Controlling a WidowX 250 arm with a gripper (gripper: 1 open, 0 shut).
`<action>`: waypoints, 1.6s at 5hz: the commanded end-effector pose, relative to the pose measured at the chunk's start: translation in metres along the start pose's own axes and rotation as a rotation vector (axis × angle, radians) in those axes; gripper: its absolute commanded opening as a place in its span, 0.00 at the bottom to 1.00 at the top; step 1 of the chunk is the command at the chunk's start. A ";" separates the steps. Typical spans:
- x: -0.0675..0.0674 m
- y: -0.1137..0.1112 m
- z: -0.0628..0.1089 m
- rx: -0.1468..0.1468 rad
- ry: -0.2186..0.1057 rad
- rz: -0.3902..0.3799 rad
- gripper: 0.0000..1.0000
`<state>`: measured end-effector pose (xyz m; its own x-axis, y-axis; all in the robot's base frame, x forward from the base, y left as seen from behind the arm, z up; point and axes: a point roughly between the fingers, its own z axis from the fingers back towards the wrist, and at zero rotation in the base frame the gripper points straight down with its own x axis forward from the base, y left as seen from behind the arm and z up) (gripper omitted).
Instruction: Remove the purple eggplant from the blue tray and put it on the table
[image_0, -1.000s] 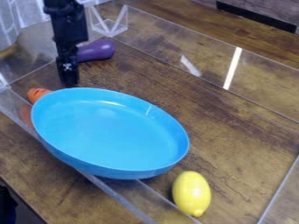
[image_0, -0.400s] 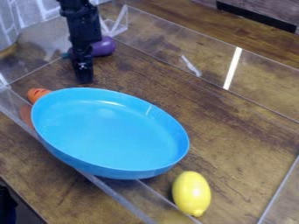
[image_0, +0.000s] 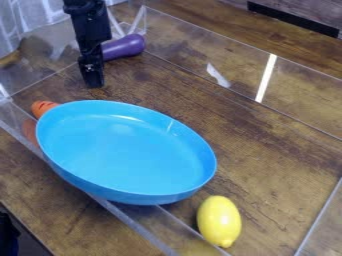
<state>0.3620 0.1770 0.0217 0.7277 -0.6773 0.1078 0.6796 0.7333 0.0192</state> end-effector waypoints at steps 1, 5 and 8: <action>-0.002 0.009 0.013 0.012 -0.042 -0.005 1.00; 0.001 0.024 0.012 -0.049 -0.112 -0.117 1.00; 0.020 0.022 0.005 -0.045 -0.118 -0.127 1.00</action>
<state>0.3860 0.1871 0.0214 0.6403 -0.7377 0.2141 0.7581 0.6518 -0.0213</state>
